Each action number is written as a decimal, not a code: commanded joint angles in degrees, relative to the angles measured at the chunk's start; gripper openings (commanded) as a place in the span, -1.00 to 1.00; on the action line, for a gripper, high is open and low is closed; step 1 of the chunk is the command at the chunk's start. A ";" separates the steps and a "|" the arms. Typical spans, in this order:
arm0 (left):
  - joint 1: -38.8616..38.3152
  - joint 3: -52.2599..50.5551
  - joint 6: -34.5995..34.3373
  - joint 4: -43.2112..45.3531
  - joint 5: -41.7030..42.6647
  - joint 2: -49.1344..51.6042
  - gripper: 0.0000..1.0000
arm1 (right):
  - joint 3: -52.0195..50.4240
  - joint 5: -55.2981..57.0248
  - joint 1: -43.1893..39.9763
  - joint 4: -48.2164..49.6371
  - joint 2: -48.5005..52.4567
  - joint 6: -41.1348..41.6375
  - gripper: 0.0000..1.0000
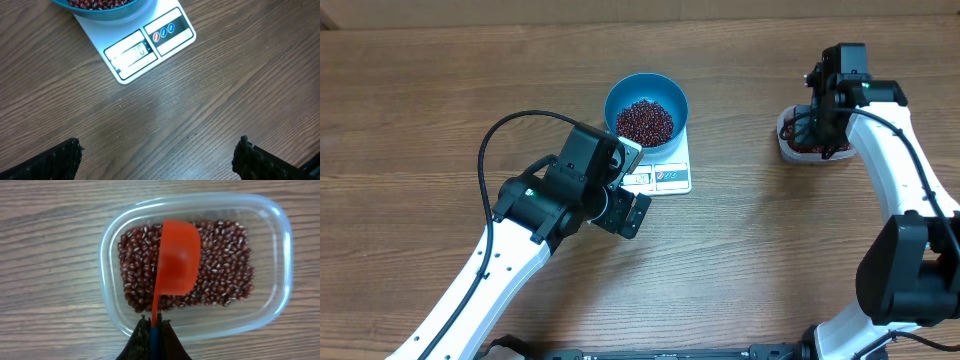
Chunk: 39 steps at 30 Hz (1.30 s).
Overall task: Scoop item into bowl and weigh 150g on scale
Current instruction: 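Lower the scoop into the bean tub with the right gripper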
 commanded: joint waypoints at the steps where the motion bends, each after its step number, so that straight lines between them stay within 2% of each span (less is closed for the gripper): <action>1: -0.28 0.15 0.04 0.09 0.76 -0.17 0.99 | -1.64 -1.60 0.22 0.35 -0.02 -0.48 -0.93; 10: -0.28 0.15 0.02 0.09 0.76 -0.17 0.99 | -3.76 -4.39 0.22 0.57 0.04 -1.75 -0.93; 39: -0.28 0.13 0.04 0.24 0.66 -0.15 0.99 | -1.31 -13.90 -0.66 0.31 -3.28 -1.22 -0.93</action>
